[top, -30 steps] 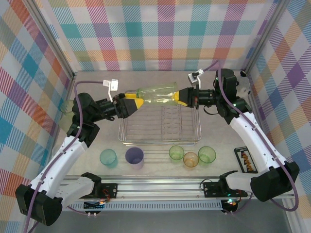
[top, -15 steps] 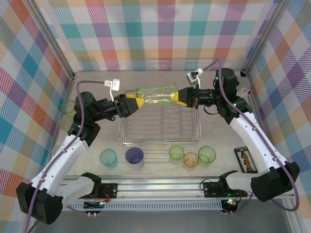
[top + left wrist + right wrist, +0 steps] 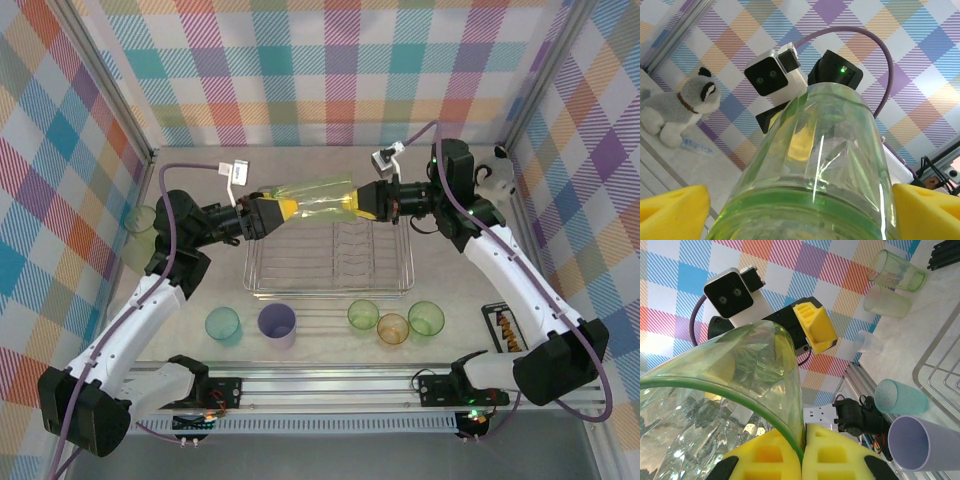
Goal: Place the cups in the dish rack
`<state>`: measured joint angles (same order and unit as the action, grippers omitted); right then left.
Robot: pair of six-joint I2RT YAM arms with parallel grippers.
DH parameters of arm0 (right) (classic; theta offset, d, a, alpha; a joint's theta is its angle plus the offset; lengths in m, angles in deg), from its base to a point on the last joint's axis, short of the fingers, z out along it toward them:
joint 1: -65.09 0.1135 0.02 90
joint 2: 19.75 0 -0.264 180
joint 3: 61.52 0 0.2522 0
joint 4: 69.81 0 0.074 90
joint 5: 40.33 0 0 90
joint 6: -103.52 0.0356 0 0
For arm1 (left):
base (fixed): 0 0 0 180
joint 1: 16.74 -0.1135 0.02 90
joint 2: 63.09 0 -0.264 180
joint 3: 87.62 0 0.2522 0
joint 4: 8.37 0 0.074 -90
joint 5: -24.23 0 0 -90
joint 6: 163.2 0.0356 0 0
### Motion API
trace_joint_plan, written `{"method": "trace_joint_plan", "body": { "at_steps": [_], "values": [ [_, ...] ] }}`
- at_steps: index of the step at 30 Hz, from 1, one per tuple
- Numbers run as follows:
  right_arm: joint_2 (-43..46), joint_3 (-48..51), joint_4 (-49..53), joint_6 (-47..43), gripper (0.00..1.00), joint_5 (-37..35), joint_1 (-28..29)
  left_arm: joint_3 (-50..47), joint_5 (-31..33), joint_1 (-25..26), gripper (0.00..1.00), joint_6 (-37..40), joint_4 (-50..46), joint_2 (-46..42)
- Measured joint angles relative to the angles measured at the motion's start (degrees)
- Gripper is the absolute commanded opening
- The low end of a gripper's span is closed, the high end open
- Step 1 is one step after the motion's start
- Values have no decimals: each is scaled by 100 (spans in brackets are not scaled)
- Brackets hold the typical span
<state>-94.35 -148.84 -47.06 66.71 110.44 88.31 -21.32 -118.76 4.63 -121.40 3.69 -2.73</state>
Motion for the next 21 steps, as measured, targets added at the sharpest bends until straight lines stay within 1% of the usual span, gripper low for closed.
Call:
{"method": "trace_joint_plan", "body": {
  "at_steps": [2, 7, 13, 14, 16, 19, 20, 21],
  "values": [
    [-9, 0, -2, 0, 0, -2, 2, -15, -37, 4, 79, -76, 129, 17],
    [-122, 0, -28, 0, 0, 35, 4, -59, -96, 26, 69, -214, 337, 79],
    [-221, -4, -26, 0, 1, 109, -17, -153, -76, 20, 44, -278, 417, 76],
    [-236, -4, -26, 0, 6, 111, -20, -164, -68, 20, 40, -278, 415, 76],
    [-262, -4, -11, 2, 19, 105, -22, -170, -44, 20, 34, -221, 348, 76],
    [-334, -55, 129, -11, 50, 9, 2, -170, -13, 31, 25, 17, 28, 59],
    [-361, -107, 251, -76, 56, -70, 13, -168, 20, 39, 20, 146, -205, 44],
    [-382, -197, 492, -221, 61, -214, 13, -166, 105, 48, 19, 326, -494, 17]
  ]
}}
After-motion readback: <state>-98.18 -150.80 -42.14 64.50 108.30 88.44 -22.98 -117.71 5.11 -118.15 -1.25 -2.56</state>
